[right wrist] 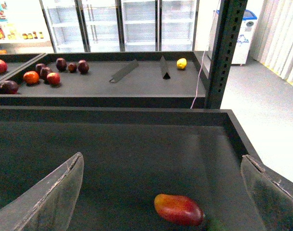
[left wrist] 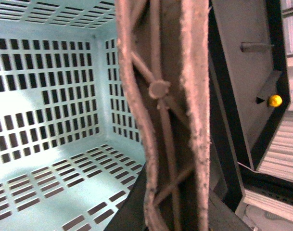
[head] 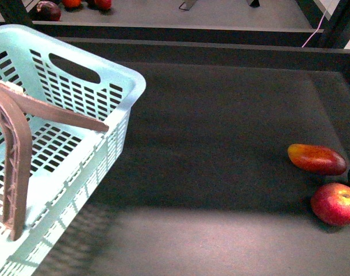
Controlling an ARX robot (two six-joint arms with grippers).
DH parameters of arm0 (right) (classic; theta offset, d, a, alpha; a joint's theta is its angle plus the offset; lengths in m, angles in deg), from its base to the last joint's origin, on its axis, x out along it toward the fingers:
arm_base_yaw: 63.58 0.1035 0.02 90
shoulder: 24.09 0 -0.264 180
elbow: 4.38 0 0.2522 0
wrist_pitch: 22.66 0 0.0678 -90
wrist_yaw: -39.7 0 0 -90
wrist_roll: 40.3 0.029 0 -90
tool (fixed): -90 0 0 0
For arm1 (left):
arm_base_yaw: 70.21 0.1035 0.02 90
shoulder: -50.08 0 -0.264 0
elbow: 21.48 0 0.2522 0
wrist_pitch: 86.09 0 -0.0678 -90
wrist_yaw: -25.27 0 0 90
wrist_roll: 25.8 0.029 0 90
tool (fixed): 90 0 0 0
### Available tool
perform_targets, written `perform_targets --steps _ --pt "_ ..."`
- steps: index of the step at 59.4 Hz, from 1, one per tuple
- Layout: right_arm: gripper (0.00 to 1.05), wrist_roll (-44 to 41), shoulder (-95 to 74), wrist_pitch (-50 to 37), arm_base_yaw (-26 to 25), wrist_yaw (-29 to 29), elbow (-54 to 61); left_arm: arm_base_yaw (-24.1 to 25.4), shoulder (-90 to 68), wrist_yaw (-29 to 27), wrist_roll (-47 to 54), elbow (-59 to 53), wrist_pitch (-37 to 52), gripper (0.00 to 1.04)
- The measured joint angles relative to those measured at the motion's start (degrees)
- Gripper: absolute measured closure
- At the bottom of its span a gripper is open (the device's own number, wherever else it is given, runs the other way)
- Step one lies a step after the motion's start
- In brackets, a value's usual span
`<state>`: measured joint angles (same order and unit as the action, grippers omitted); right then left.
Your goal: Pick apple with right arm and hold basket with left
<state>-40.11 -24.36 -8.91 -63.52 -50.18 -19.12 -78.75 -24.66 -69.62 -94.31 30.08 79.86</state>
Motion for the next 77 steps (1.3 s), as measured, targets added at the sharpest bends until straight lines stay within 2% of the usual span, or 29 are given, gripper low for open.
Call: perform_targets --steps 11,26,44,53,77 --pt "0.09 0.0 0.0 0.0 0.0 0.0 0.0 -6.5 2.0 -0.3 1.6 6.5 -3.7 0.99" --pt "0.09 0.0 0.0 0.0 0.0 0.0 0.0 -17.6 -0.6 -1.4 2.3 15.3 -3.1 0.99" --pt "0.09 0.0 0.0 0.0 0.0 0.0 0.0 -28.2 -6.2 1.5 2.7 17.5 -0.7 0.99" --pt "0.09 0.0 0.0 0.0 0.0 0.0 0.0 -30.1 -6.5 2.6 3.4 17.5 0.4 0.99" --pt "0.09 0.0 0.0 0.0 0.0 0.0 0.0 -30.0 -6.5 1.7 4.4 17.5 0.6 0.99"
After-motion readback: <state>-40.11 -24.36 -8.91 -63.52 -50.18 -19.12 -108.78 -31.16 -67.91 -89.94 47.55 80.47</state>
